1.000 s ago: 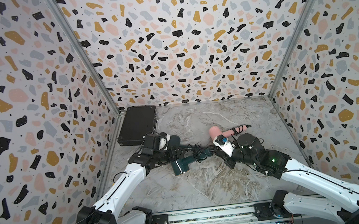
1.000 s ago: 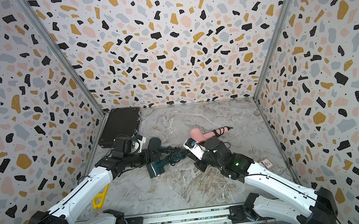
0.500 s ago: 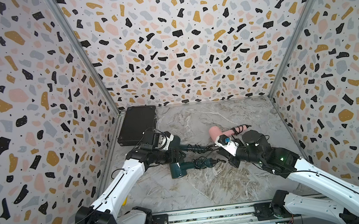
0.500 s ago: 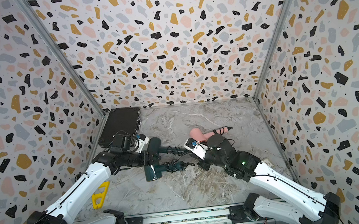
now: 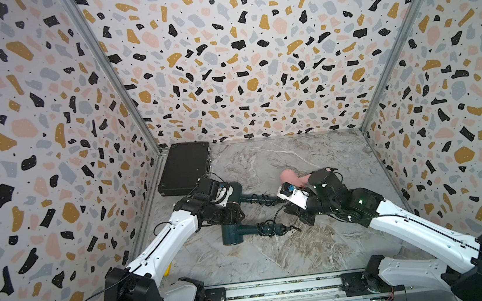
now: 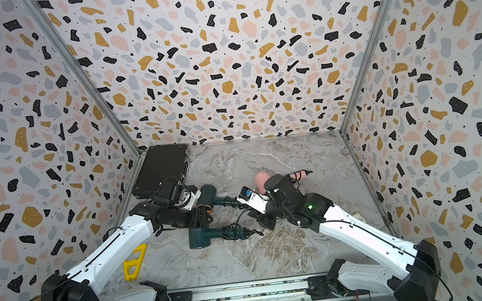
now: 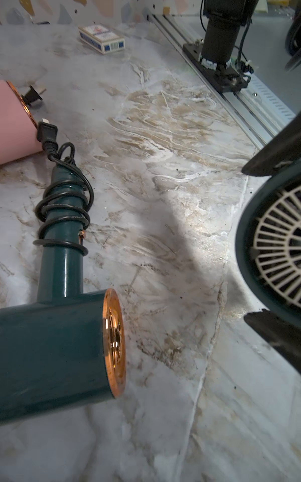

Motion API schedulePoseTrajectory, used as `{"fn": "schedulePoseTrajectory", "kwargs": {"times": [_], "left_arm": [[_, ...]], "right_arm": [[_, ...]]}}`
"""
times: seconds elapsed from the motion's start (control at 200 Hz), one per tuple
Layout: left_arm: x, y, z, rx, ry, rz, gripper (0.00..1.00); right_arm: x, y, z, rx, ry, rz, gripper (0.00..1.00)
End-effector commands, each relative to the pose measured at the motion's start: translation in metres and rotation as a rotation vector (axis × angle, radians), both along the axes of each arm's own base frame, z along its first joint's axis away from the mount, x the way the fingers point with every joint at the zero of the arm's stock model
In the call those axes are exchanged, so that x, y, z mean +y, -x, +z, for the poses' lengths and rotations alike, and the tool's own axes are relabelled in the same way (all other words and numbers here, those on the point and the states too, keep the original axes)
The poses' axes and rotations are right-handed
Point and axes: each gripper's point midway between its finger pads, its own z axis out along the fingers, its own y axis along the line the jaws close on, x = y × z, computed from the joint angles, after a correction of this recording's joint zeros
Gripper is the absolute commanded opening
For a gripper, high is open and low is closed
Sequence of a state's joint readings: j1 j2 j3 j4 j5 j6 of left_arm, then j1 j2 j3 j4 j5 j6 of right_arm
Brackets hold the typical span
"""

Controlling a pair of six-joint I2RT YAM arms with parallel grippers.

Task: Wrap the cord around the hair dryer
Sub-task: Wrap the power cord around the hair dryer.

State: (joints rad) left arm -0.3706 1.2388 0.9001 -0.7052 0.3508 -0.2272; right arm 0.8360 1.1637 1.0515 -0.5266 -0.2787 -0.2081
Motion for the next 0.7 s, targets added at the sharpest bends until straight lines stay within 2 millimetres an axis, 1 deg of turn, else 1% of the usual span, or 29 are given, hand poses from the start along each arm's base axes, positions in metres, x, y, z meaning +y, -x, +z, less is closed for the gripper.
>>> {"fn": "schedulePoseTrajectory", "kwargs": {"times": [0.0,0.185,0.245,0.385,0.461,0.566,0.631,0.696], "left_arm": [[0.006,-0.006,0.007,-0.042,-0.061,-0.007,0.0],[0.012,-0.013,-0.002,-0.037,-0.129,0.011,0.0],[0.011,-0.015,-0.004,-0.039,-0.153,0.009,0.0],[0.001,-0.016,-0.007,-0.044,-0.195,-0.019,0.0],[-0.007,-0.016,-0.007,-0.046,-0.189,-0.04,0.0],[-0.019,-0.013,-0.007,-0.053,-0.179,-0.087,0.0],[-0.033,-0.004,-0.005,-0.046,-0.14,-0.166,0.0],[-0.05,0.008,0.002,-0.042,-0.067,-0.24,0.0]], "right_arm": [[0.006,0.007,0.02,0.019,-0.021,0.048,0.0],[0.012,0.017,0.026,0.002,0.017,0.115,0.0],[0.02,0.021,0.029,0.011,0.011,0.145,0.0],[0.041,0.025,0.034,0.038,-0.036,0.197,0.0],[0.054,0.025,0.039,0.05,-0.093,0.216,0.0],[0.063,0.017,0.036,0.059,-0.092,0.208,0.0],[0.068,0.009,0.03,0.063,-0.068,0.194,0.0],[0.071,0.001,0.025,0.068,-0.051,0.184,0.0]]}}
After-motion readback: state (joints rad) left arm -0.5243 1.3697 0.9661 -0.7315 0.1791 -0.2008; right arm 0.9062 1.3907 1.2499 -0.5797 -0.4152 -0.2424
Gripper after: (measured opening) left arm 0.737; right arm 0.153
